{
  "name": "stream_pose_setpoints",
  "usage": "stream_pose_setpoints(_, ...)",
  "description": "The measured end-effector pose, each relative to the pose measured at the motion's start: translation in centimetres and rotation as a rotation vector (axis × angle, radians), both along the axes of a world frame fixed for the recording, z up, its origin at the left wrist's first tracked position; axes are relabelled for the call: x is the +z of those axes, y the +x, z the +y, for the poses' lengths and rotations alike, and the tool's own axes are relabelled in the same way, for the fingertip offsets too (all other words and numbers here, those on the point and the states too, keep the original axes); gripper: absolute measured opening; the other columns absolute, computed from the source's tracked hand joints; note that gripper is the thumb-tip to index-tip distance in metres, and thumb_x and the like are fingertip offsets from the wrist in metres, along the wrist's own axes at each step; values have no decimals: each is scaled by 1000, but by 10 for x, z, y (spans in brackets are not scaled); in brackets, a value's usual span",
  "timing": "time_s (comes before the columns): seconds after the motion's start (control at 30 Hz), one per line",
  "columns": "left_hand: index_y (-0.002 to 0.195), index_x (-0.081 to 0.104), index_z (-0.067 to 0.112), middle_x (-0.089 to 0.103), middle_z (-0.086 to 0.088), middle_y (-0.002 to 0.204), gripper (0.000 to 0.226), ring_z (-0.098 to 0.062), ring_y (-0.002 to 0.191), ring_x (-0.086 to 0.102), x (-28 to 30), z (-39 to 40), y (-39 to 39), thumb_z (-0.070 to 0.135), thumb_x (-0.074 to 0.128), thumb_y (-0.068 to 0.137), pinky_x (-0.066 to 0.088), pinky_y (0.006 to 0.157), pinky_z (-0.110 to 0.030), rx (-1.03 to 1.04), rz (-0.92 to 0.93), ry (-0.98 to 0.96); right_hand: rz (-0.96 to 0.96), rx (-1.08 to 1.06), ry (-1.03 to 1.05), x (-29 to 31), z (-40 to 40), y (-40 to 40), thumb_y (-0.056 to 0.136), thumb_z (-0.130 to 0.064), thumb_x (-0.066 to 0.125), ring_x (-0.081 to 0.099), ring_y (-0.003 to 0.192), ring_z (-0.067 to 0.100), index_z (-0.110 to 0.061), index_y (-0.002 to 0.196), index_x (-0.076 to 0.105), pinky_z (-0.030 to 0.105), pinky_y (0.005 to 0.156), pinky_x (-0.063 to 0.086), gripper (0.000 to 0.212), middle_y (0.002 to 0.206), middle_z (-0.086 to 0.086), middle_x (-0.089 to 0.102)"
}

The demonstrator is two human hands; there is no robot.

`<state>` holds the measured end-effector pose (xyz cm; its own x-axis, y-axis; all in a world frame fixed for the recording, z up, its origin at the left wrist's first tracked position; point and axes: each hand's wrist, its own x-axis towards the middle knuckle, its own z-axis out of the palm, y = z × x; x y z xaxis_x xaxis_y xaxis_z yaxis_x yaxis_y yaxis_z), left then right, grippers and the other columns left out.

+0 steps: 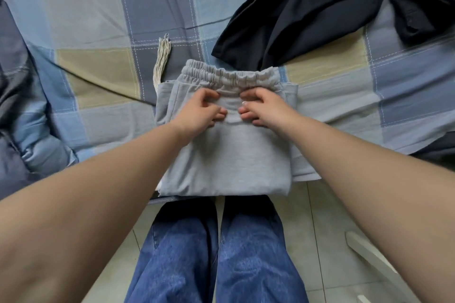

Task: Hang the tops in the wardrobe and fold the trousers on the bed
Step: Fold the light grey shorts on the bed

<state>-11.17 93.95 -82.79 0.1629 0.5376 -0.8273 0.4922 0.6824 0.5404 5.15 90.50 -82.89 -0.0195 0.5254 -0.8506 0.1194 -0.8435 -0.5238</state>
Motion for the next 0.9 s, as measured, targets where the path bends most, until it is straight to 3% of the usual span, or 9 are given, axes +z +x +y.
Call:
stream_pose_setpoints(0.13, 111, 45, 18, 68, -2, 90, 25, -9, 79, 65, 0, 4, -27, 3, 48, 92, 50, 73, -25, 143, 61, 67, -98, -158, 25, -1, -15, 37, 95, -14, 51, 64, 83, 10, -23, 111, 53, 24, 72, 48, 19, 97, -1, 65)
stream_pose_setpoints(0.23, 112, 46, 16, 64, -5, 89, 25, -10, 75, 63, 1, 11, -58, 3, 53, 91, 47, 64, -24, 295, 174, 108, -227, -316, -25, -1, -33, 74, 94, -16, 54, 60, 88, 16, -13, 122, 52, 24, 68, 45, 28, 105, 8, 61)
stream_pose_setpoints(0.3, 109, 50, 17, 63, -6, 93, 23, -15, 79, 61, 1, 12, -81, 11, 61, 89, 46, 66, -26, 325, 284, 153, -251, -308, -79, 2, -50, 93, 94, -23, 56, 61, 93, 17, -13, 127, 49, 28, 74, 48, 35, 113, 8, 60)
stream_pose_setpoints(0.4, 130, 45, 14, 53, -1, 116, 55, -18, 103, 53, 6, 0, -111, 32, 70, 85, 43, 86, -30, 219, 377, 71, -187, -226, -148, 4, -76, 88, 93, -29, 58, 61, 94, 13, -14, 129, 48, 33, 85, 50, 40, 116, 6, 61)
stream_pose_setpoints(0.5, 143, 34, 14, 48, 1, 132, 74, -19, 118, 51, 10, -24, -117, 39, 68, 83, 41, 97, -36, 179, 216, -135, -115, -258, -161, 1, -85, 62, 91, -33, 59, 61, 104, 18, -13, 129, 50, 37, 93, 49, 44, 121, 5, 61)
stream_pose_setpoints(0.6, 136, 44, 11, 58, -7, 130, 73, -22, 115, 58, 9, -34, -108, 41, 71, 76, 44, 102, -40, 187, 91, -178, -65, -302, -118, -6, -81, 40, 87, -34, 64, 63, 105, 23, -15, 117, 59, 45, 97, 49, 36, 116, 6, 66)
stream_pose_setpoints(0.77, 121, 58, 9, 67, -9, 117, 52, -24, 105, 65, 0, -28, -93, 32, 76, 78, 48, 99, -41, 140, 111, -140, -123, -258, -86, -12, -81, 23, 78, -32, 73, 64, 98, 21, -17, 112, 62, 41, 94, 50, 39, 112, 3, 67)
stream_pose_setpoints(0.9, 103, 63, 22, 70, -1, 108, 30, -21, 102, 66, 13, -25, -83, 36, 74, 80, 51, 94, -37, 82, 50, -78, -114, -353, -25, 9, -87, 17, 80, -30, 73, 66, 97, 23, -23, 104, 65, 40, 89, 52, 26, 107, 1, 69)
